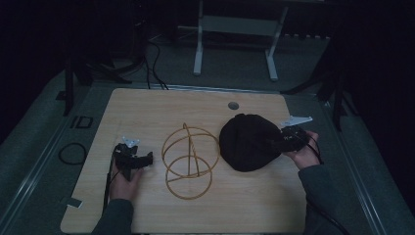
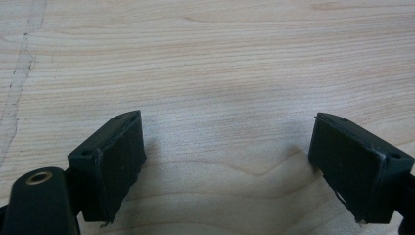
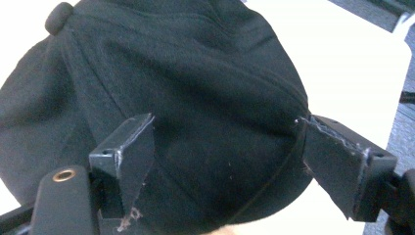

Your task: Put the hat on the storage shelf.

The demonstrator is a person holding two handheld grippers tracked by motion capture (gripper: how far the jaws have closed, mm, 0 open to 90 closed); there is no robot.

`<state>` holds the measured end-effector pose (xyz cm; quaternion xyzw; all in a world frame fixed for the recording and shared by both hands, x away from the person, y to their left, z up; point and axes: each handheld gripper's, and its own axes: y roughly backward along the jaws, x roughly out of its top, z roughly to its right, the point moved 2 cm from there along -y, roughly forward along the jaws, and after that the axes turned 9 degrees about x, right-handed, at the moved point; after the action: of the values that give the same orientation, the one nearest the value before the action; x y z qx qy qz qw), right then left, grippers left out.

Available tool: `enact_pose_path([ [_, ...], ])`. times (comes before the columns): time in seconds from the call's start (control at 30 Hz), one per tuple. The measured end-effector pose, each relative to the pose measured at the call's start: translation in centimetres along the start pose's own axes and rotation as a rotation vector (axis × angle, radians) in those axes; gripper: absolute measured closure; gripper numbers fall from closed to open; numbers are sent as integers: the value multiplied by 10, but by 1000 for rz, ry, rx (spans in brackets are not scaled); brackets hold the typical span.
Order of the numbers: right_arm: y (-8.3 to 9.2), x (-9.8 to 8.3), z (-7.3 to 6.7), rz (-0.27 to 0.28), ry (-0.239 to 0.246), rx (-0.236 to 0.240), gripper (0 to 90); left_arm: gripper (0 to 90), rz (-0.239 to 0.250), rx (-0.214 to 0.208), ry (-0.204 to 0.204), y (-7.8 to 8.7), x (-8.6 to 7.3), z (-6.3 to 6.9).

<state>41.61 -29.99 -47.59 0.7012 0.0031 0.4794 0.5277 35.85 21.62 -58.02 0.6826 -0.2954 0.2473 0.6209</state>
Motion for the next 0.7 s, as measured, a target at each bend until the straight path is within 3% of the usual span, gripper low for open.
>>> enact_pose_path([
  [0.37, -6, 22, -1, 9, 50, 91, 162, 131, 0, 0, 0, 0, 0, 0],
  [0.7, -20, 38, 1, -52, 125, 169, 167, 131, 0, 0, 0, 0, 0, 0],
])
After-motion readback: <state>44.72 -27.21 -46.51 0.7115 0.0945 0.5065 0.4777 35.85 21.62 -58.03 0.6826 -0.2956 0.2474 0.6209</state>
